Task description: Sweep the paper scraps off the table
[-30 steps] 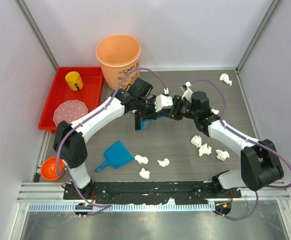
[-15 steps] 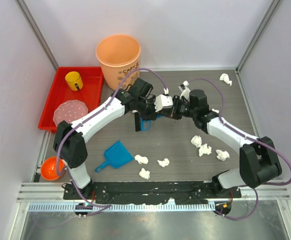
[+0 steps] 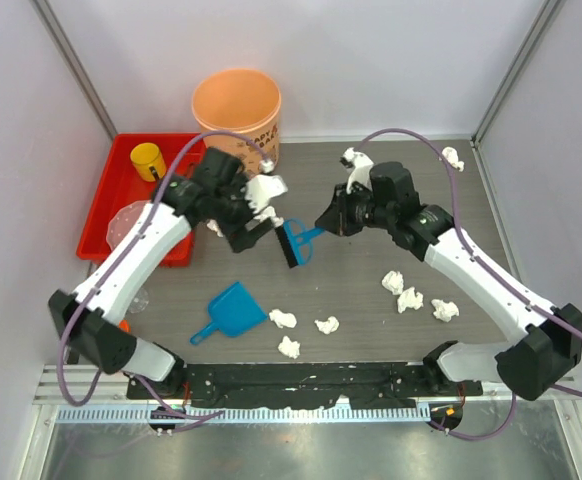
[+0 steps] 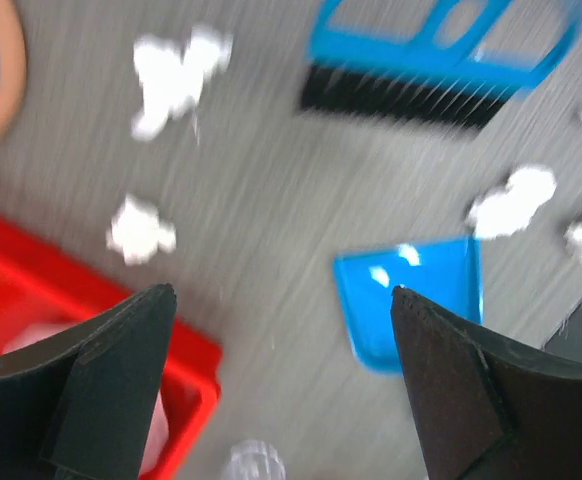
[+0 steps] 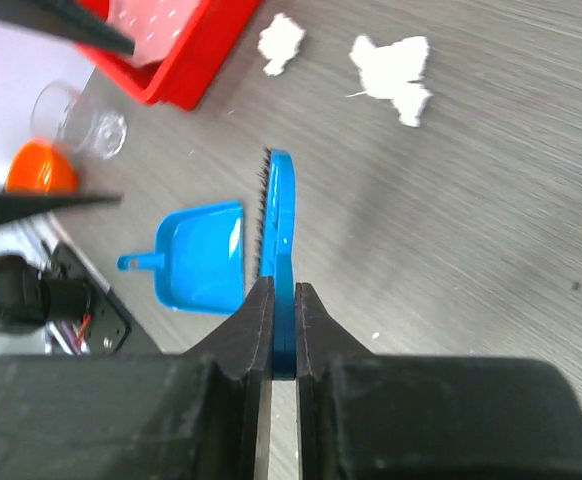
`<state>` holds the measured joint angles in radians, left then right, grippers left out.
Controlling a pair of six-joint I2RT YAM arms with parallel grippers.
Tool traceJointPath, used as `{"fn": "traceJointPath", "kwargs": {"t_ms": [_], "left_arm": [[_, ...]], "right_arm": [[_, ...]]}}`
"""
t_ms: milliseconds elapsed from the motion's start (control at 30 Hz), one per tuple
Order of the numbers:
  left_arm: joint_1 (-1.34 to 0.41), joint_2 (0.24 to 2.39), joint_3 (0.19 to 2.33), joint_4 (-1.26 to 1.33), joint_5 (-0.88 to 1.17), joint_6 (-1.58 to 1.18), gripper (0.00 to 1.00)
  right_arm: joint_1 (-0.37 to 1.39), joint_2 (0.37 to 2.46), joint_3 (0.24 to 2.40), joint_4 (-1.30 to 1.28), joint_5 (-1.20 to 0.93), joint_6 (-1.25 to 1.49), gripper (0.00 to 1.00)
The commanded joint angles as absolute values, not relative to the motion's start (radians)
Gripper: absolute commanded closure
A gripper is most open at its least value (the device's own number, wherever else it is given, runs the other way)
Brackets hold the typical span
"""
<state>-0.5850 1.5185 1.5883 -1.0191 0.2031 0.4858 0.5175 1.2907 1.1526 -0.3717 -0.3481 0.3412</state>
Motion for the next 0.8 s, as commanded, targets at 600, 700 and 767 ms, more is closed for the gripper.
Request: {"fn": "traceJointPath", "kwargs": {"t_ms": [600, 700, 767], "left_arm": [[-0.394, 1.155, 0.756, -1.1, 0.232, 0.635, 0.05], [-0.393, 1.187, 0.738, -1.06, 0.247, 0.609, 0.05], [-0.396, 1.207, 0.72, -1.013, 0.221, 0.597, 0.05]], "right_arm": [[1.077, 1.325, 1.04, -0.525, -0.393, -0.113, 0.99], [1.077, 1.376, 1.045, -0.519, -0.313, -0.137, 0.99], [1.077, 1.403, 1.06, -0.514, -0.18, -0.12, 0.99]]}}
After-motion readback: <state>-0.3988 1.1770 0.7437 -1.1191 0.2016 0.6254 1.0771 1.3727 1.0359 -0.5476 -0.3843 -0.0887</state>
